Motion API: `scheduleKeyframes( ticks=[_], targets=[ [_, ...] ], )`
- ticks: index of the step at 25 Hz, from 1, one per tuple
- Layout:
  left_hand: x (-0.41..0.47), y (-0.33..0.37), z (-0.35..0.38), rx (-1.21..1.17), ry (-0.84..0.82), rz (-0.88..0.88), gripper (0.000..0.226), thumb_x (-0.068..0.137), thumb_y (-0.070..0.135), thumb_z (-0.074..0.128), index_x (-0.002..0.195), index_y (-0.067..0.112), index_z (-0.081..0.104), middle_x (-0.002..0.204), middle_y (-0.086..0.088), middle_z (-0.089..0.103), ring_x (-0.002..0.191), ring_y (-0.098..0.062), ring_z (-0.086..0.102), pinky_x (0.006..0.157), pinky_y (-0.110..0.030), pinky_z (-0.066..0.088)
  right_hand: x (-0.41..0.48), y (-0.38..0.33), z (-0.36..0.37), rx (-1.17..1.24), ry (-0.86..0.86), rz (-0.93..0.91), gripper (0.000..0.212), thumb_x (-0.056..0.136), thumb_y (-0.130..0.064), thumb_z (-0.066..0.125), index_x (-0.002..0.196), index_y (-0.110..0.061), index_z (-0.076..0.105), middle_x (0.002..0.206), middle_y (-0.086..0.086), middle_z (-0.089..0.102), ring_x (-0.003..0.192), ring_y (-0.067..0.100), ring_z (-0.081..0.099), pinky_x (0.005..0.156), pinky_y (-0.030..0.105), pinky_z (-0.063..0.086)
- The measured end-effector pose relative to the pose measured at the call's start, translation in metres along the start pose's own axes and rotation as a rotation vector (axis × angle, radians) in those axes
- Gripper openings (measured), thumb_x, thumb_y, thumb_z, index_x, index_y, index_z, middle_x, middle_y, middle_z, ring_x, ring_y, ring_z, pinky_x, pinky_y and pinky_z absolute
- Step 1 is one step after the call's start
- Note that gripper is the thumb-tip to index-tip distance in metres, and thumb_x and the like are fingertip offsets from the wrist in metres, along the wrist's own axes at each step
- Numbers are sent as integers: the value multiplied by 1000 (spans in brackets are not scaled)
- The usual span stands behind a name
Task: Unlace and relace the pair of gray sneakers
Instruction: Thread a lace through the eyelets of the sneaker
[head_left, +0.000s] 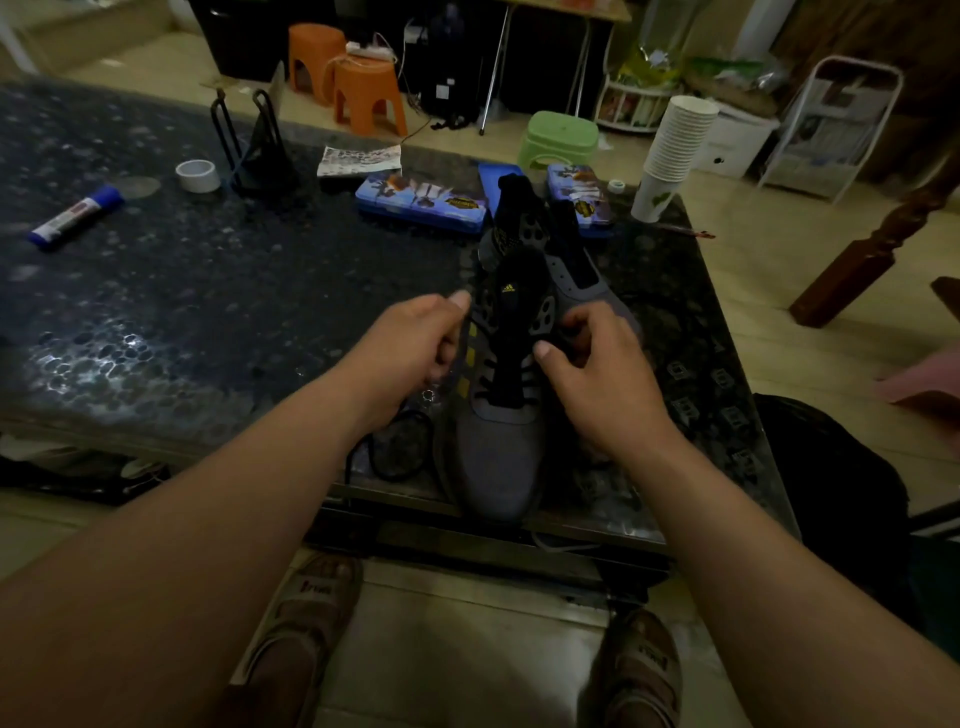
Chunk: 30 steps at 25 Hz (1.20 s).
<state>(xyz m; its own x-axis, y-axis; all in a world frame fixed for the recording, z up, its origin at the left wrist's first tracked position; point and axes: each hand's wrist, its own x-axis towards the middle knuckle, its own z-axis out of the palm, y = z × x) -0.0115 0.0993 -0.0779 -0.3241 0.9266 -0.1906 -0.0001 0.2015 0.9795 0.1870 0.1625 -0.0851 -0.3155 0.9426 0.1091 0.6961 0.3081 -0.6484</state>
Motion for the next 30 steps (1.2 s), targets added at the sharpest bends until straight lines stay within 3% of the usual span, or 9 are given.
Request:
scheduleKeyframes(
  ticks=[2, 5, 9, 12, 15, 20, 24, 28, 30],
  targets=[
    [4, 5, -7, -119, 54, -12, 38, 106, 37, 54, 72, 20, 49, 62, 0, 49, 50, -14, 39, 43, -24, 25, 8, -2, -5, -77, -27, -123, 21, 98, -43, 64, 100, -24, 56, 102, -5, 47, 96, 15, 51, 80, 32, 42],
    [4, 5, -15, -87, 44, 6, 37, 104, 35, 59, 71, 21, 48, 63, 1, 51, 51, -14, 41, 43, -24, 26, 8, -4, -10, -113, -76, -210, 21, 99, -34, 63, 83, -20, 58, 91, -3, 53, 89, 18, 54, 76, 33, 42],
    [4, 9, -23, -60, 84, 24, 34, 102, 32, 62, 72, 23, 48, 63, 3, 50, 50, -11, 40, 41, -22, 28, 0, -9, -29, 217, -226, -17, 16, 99, -26, 61, 90, -13, 59, 65, 0, 64, 60, 25, 62, 59, 40, 50],
    [5, 13, -27, -79, 120, 15, 27, 100, 27, 63, 76, 22, 51, 62, 2, 50, 50, -12, 40, 44, -25, 27, -2, -3, -37, 129, -289, 44, 27, 101, -38, 63, 89, -14, 65, 64, -4, 59, 60, 14, 56, 62, 44, 52],
    [4, 12, -30, -50, 125, 12, 22, 99, 24, 62, 80, 19, 52, 62, 2, 50, 51, -13, 40, 43, -24, 29, -2, 1, -46, 102, -294, 112, 40, 98, -50, 65, 81, -13, 66, 52, -15, 54, 53, 6, 49, 62, 31, 43],
    [5, 7, -31, 26, 146, 28, 19, 98, 26, 64, 85, 17, 53, 62, 2, 50, 50, -12, 41, 42, -21, 33, 6, 3, -42, 135, -132, 132, 55, 96, -52, 66, 79, -1, 59, 54, -5, 44, 43, 5, 40, 56, 29, 36],
    [6, 3, -31, 214, 191, 56, 29, 95, 25, 66, 72, 18, 52, 64, -1, 55, 55, -14, 46, 53, -27, 38, 10, -3, -43, 317, -101, 161, 45, 100, -48, 63, 79, -9, 66, 56, -7, 49, 47, 7, 42, 53, 28, 36],
    [4, 4, -23, 550, 178, 229, 15, 96, 28, 66, 88, 17, 59, 76, 2, 60, 67, -13, 53, 60, -32, 43, 10, -14, -43, 465, -182, 60, 40, 103, -39, 61, 89, -1, 66, 65, 1, 52, 50, 12, 38, 49, 27, 31],
    [2, 7, -18, 661, 176, 239, 17, 97, 32, 62, 84, 21, 58, 75, 2, 60, 70, -16, 56, 60, -33, 41, 9, -22, -40, 524, -157, 37, 31, 104, -32, 60, 96, -4, 70, 66, -2, 55, 49, 8, 39, 46, 22, 32]
  ],
)
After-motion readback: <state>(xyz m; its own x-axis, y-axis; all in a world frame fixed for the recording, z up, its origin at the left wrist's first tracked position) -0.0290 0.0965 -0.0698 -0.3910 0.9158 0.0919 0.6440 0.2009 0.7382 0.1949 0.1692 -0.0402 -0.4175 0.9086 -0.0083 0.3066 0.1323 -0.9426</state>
